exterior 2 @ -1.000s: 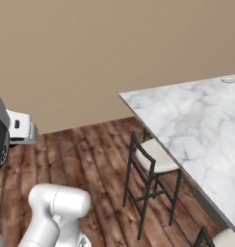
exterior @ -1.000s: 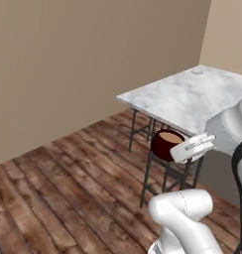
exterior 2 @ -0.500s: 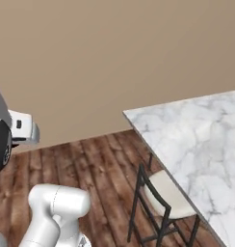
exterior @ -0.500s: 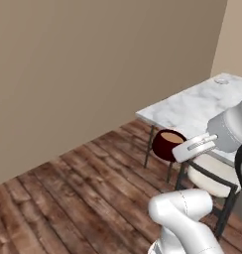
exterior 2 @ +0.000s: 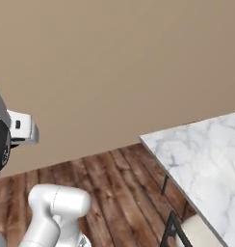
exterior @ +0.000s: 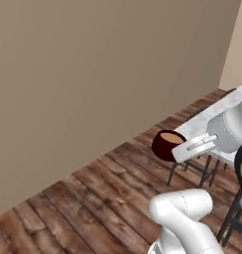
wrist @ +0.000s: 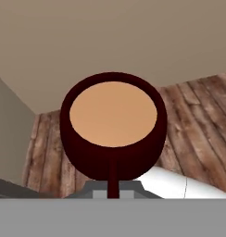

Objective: Pick the cup of tea, navigate to the dining table, and place it on the saucer.

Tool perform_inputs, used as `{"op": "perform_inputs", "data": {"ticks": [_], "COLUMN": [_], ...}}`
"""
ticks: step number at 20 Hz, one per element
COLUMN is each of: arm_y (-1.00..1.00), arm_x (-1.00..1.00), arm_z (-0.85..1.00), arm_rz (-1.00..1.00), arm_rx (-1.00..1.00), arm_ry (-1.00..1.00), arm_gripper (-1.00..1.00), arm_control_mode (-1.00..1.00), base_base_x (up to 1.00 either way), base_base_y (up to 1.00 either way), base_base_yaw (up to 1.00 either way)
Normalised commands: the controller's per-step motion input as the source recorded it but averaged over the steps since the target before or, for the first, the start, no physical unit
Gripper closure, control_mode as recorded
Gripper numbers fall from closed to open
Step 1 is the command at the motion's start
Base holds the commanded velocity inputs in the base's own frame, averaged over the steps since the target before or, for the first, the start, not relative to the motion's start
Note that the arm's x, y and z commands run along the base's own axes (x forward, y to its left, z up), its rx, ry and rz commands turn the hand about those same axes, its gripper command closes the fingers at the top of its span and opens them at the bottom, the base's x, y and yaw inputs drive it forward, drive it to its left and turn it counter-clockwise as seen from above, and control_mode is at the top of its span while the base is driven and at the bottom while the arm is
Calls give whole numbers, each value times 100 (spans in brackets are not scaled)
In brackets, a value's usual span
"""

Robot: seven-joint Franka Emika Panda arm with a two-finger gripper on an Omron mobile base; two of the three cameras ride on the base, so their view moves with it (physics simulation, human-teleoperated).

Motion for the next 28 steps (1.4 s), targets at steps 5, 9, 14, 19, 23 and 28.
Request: {"op": "perform_inputs", "data": {"ticks": [5,9,14,19,23,28], "arm_y": [0,0,0,0,0,0], "arm_x": [0,0,0,0,0,0], "arm_z": [0,0,0,0,0,0], "arm_rz": [0,0,0,0,0,0], "arm_rx": [0,0,0,0,0,0], "arm_ry": [0,0,0,0,0,0], "arm_gripper": [100,100,100,100,100,100], "arm_control_mode": [100,100,100,100,100,100], "base_base_x": [100,100,100,100,100,100], "base_base_y": [79,79,78,74,75,73], "base_base_yaw": [-13,-18,-33,-48,-52,-50]}}
